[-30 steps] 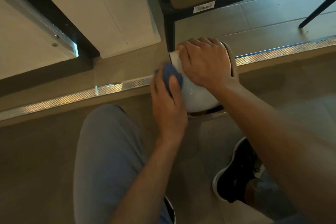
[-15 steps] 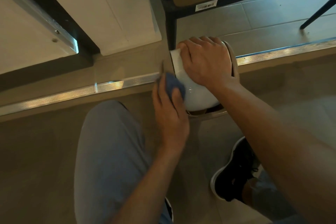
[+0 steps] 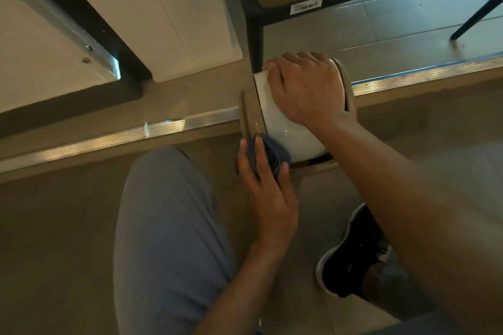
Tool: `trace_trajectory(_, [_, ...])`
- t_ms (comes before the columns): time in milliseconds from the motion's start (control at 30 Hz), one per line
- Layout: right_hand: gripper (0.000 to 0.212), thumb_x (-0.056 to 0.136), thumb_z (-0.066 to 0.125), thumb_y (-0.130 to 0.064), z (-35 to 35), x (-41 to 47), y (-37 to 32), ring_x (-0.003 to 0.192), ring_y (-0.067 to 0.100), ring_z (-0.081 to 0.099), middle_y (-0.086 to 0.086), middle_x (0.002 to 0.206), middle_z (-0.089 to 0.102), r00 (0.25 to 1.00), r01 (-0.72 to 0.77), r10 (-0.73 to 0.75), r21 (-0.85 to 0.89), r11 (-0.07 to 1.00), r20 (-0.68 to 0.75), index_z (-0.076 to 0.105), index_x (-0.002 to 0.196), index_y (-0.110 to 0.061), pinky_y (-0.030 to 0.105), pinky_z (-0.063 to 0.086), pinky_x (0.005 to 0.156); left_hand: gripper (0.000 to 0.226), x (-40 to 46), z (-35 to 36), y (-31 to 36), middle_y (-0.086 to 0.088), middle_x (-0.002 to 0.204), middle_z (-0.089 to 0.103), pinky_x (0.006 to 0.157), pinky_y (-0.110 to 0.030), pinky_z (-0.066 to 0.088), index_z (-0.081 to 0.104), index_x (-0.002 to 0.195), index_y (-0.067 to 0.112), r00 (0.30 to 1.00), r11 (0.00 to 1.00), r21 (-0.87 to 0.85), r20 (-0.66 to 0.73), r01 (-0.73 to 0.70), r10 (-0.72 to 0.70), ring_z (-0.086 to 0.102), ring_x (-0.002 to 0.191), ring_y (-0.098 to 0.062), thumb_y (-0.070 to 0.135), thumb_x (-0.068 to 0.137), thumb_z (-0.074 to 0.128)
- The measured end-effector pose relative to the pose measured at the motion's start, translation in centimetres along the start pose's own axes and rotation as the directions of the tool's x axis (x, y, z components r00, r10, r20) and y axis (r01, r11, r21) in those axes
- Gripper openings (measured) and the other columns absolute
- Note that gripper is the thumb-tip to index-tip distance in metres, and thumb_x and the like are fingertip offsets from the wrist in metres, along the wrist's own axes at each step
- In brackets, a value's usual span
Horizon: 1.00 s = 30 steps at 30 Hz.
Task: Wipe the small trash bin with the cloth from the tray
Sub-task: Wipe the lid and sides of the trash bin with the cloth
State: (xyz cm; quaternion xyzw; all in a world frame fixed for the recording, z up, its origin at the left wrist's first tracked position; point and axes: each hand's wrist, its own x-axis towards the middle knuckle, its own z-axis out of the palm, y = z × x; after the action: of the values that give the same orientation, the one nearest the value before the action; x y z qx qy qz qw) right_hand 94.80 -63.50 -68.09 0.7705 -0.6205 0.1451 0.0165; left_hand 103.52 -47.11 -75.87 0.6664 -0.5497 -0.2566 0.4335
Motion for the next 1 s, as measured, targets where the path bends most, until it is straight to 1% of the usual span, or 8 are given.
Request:
trace_trajectory(100, [0.046, 0.106, 0.028, -0.035, 0.1, 0.1, -0.2, 0.104, 0.024, 0.067, 0.002, 0.112, 0.074, 1.000, -0.002, 0.002, 0.000, 1.000, -0.004, 0.071, 0.114, -0.021, 0.044, 0.045, 0.096, 0.056, 1.5, -0.1, -0.2, -0.001, 0.167, 0.011, 0.121, -0.045, 0.031, 0.014, 0.160, 0.036, 0.997, 0.995, -0.072, 0.042, 0.063, -0.060, 0.019, 0.153, -0.015, 0.044, 0.108, 0.034])
trace_trajectory(233, [0.044, 0.106, 0.030, -0.034, -0.1, 0.5, 0.0, 0.104, 0.027, 0.066, 0.006, 0.113, 0.073, 1.000, -0.029, 0.029, 0.009, 1.000, 0.007, 0.070, 0.114, -0.018, 0.045, 0.044, 0.096, 0.054, 4.8, -0.5, 0.2, 0.001, 0.161, 0.025, 0.112, -0.021, 0.033, 0.020, 0.159, 0.032, 0.995, 0.990, -0.104, -0.012, 0.093, -0.095, 0.029, 0.141, -0.003, 0.043, 0.108, 0.034])
trace_trajectory(433, [0.044, 0.105, 0.031, -0.033, -0.1, 0.1, -0.2, 0.100, 0.025, 0.068, 0.004, 0.109, 0.074, 0.999, -0.019, 0.019, 0.006, 1.000, -0.030, 0.072, 0.110, -0.019, 0.043, 0.045, 0.093, 0.055, 0.0, 0.3, -0.4, 0.002, 0.169, 0.004, 0.124, -0.034, 0.021, 0.012, 0.158, 0.034, 0.999, 0.994, -0.099, -0.001, 0.037, -0.037, 0.010, 0.155, -0.008, 0.041, 0.108, 0.033])
trace_trajectory(600, [0.044, 0.104, 0.031, -0.032, 0.3, 0.1, 0.0, 0.100, 0.026, 0.068, 0.004, 0.111, 0.075, 0.999, -0.008, 0.010, 0.027, 1.000, -0.045, 0.072, 0.112, -0.020, 0.043, 0.045, 0.093, 0.051, 8.4, -1.4, 0.9, 0.001, 0.136, 0.058, 0.110, -0.029, 0.042, 0.056, 0.135, 0.019, 0.958, 0.909, -0.315, 0.000, 0.273, -0.287, 0.054, 0.127, -0.011, 0.049, 0.103, 0.030])
trace_trajectory(733, [0.044, 0.104, 0.032, -0.033, 0.6, 0.3, -0.1, 0.096, 0.027, 0.068, 0.006, 0.106, 0.075, 0.997, -0.024, 0.025, 0.021, 0.999, -0.067, 0.073, 0.109, -0.018, 0.044, 0.047, 0.090, 0.046, 14.9, -2.0, 2.5, 0.001, 0.109, 0.064, 0.084, -0.024, 0.039, 0.066, 0.116, 0.007, 0.937, 0.913, -0.213, 0.057, 0.348, -0.344, 0.059, 0.104, -0.016, 0.035, 0.111, 0.030])
trace_trajectory(833, [0.044, 0.104, 0.032, -0.033, 0.5, 0.2, -0.2, 0.096, 0.026, 0.068, 0.004, 0.105, 0.075, 0.998, -0.031, 0.032, 0.016, 0.999, -0.062, 0.073, 0.107, -0.019, 0.043, 0.046, 0.091, 0.041, 11.0, -1.2, 1.9, 0.009, 0.123, 0.063, 0.098, -0.018, 0.043, 0.059, 0.129, 0.023, 0.939, 0.873, -0.357, 0.033, 0.332, -0.344, 0.058, 0.115, 0.002, 0.045, 0.109, 0.030])
trace_trajectory(933, [0.043, 0.104, 0.032, -0.033, 0.1, -0.1, 0.0, 0.099, 0.023, 0.068, 0.002, 0.106, 0.075, 0.999, -0.003, 0.004, 0.031, 1.000, -0.033, 0.073, 0.109, -0.020, 0.042, 0.044, 0.095, 0.054, 3.7, -1.2, 0.8, 0.003, 0.159, 0.039, 0.119, -0.023, 0.030, 0.034, 0.155, 0.020, 0.975, 0.932, -0.296, -0.007, 0.210, -0.222, 0.035, 0.145, -0.004, 0.045, 0.108, 0.030])
trace_trajectory(1000, [0.041, 0.104, 0.034, -0.034, -0.1, -0.3, 0.0, 0.102, 0.022, 0.067, 0.000, 0.110, 0.074, 1.000, 0.022, -0.022, 0.039, 0.999, -0.017, 0.072, 0.110, -0.021, 0.042, 0.042, 0.098, 0.054, 3.2, -1.2, 0.5, 0.003, 0.162, 0.032, 0.118, -0.017, 0.027, 0.028, 0.157, 0.022, 0.976, 0.937, -0.274, 0.025, 0.216, -0.218, 0.030, 0.147, -0.003, 0.043, 0.108, 0.030])
